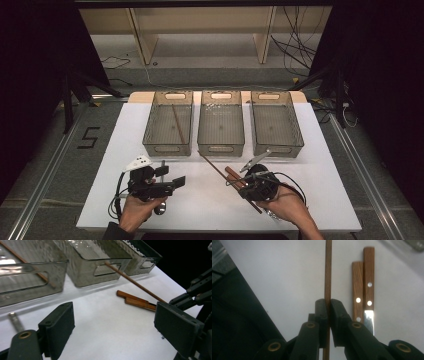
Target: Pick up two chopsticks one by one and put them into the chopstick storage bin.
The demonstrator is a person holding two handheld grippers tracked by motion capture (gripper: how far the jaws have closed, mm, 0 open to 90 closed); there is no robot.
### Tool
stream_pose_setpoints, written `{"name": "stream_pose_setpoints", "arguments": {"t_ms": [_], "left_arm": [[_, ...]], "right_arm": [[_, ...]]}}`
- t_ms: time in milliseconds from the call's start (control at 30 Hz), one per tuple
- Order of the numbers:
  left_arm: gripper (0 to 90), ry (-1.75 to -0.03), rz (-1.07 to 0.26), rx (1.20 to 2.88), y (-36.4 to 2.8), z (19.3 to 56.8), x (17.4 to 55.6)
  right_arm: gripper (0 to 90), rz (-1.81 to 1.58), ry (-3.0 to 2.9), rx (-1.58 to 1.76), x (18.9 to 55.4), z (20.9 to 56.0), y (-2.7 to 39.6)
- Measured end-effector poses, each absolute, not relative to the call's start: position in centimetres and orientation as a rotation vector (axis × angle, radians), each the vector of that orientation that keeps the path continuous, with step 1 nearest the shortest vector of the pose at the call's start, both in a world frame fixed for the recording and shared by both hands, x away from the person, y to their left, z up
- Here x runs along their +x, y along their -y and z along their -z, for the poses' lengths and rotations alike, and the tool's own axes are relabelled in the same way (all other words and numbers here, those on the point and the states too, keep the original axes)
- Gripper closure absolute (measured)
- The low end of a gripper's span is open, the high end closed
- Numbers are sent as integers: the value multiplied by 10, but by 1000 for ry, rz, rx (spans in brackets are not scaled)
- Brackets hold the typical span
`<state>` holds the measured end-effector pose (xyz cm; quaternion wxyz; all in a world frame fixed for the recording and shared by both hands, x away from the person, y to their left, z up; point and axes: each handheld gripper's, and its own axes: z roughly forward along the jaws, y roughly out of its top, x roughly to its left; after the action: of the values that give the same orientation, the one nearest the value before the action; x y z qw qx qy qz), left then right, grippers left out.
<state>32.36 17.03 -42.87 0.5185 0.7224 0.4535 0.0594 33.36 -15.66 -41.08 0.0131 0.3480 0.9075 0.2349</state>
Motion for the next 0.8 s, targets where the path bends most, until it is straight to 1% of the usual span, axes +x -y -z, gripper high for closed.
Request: {"name": "stream_pose_setpoints", "arguments": {"t_ms": [33, 100, 467, 600, 800], "left_arm": [[168, -1083, -119, 1738, -163, 427, 325], [175, -1074, -92, 1745, -155, 425, 327], [222, -1061, 18, 1743, -119, 413, 346], [259, -1064, 53, 1733, -111, 413, 349], [352, -1060, 85, 1740, -105, 413, 351]], "right_arm": [[852, -818, -2799, 1086, 333, 407, 156], [852, -867, -2783, 1086, 333, 404, 155], [851, -1012, -2720, 1012, 328, 400, 136], [851, -1061, -2680, 1009, 326, 398, 132], [851, -1100, -2650, 989, 325, 398, 127]]}}
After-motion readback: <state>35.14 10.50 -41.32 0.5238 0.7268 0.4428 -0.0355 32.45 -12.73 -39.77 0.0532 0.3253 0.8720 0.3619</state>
